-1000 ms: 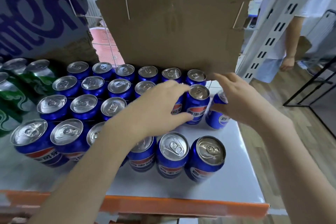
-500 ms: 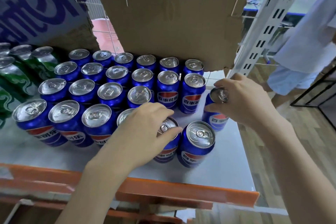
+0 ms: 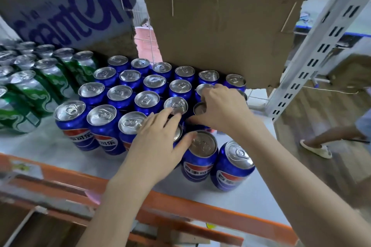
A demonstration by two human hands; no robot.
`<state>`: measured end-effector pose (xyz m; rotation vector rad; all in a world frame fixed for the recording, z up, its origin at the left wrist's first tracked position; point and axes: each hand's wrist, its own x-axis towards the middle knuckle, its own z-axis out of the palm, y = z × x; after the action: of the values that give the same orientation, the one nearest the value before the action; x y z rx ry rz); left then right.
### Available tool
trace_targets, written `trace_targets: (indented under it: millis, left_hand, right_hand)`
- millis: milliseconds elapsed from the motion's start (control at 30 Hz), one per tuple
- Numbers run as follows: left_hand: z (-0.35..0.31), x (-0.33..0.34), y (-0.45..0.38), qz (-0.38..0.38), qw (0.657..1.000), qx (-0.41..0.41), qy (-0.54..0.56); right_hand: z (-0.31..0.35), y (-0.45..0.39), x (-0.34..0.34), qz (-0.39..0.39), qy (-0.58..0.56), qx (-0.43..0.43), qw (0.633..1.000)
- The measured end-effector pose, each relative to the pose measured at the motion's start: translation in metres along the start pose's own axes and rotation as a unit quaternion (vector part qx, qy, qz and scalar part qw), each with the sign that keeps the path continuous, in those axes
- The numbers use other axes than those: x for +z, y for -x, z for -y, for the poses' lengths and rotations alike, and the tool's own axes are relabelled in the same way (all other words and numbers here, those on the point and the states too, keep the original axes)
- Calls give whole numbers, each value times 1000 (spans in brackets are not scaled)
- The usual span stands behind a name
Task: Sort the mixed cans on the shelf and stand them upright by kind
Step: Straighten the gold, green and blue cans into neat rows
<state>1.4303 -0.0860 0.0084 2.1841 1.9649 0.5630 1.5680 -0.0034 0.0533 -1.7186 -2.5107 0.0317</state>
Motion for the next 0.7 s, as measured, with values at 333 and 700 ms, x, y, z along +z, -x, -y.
trace_targets:
  millis: [333,700]
  left_hand:
    - [2,4,0,-37,999,33,17]
    - [-44,-7,-47,-13,999,39,16]
  right_hand:
    - [-28,41,-9,-59,-132,20,989]
    - [-46,120,22,-44,-206,-8,978]
